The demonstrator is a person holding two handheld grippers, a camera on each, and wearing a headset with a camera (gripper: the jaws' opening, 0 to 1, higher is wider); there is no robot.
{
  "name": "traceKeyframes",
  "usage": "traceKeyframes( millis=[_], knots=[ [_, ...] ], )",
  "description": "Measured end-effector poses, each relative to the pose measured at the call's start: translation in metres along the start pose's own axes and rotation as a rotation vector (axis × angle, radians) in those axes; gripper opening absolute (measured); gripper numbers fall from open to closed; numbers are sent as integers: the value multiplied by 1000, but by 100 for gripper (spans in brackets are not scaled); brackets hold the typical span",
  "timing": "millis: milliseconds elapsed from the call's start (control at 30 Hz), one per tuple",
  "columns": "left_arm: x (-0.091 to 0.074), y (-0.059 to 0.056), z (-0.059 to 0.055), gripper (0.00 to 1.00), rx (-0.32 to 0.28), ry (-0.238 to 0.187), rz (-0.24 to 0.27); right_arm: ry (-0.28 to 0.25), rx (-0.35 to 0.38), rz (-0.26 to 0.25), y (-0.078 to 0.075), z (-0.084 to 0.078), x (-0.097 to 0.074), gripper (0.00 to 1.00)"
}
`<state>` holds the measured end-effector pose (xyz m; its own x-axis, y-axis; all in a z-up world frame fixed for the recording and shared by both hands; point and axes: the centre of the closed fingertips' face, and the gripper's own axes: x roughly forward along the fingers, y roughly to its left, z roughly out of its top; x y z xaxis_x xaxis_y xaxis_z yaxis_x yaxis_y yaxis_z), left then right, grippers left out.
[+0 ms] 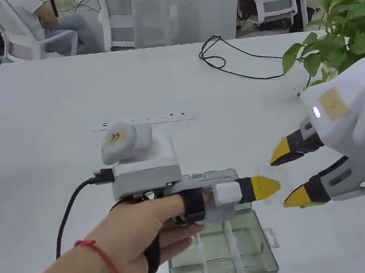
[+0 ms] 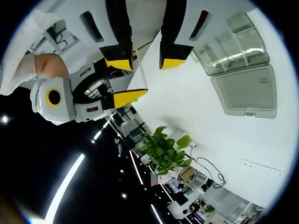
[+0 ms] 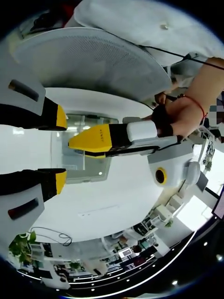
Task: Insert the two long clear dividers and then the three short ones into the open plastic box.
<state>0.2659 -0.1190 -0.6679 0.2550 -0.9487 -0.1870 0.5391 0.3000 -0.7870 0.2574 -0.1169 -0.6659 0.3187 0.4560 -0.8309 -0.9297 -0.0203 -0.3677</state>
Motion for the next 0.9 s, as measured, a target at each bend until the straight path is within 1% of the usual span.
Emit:
traceKeyframes(
  millis=[100,167,267,333,367,467,600,667,867,900],
  knots=[
    [1,-2,-3,14,14,17,-18,-4,0,2,0,2,1,33],
    [2,-3,-3,13,11,16,-21,-2,-6,2,0,2,1,33],
    [2,-4,-3,8,22,19,-24,-2,-13,1,0,4,1,33],
    [2,-4,-2,7,13,16,-30,-2,-15,0,0,4,0,33],
    [1,-4,-2,6,22,15,-28,-2,-14,0,0,4,0,33],
    [1,-5,-3,0,26,19,-34,-3,-14,0,0,5,1,33],
    [1,-6,-4,0,20,16,-40,-1,-19,-1,2,5,1,33],
    [1,-8,-3,0,4,6,-45,-2,-24,-3,2,5,1,33],
    [-1,-6,-2,0,-10,-17,-36,-11,-33,-16,1,8,0,33],
    [-2,-4,-2,0,-3,-15,-24,-17,-28,-20,1,9,0,34]
  ],
)
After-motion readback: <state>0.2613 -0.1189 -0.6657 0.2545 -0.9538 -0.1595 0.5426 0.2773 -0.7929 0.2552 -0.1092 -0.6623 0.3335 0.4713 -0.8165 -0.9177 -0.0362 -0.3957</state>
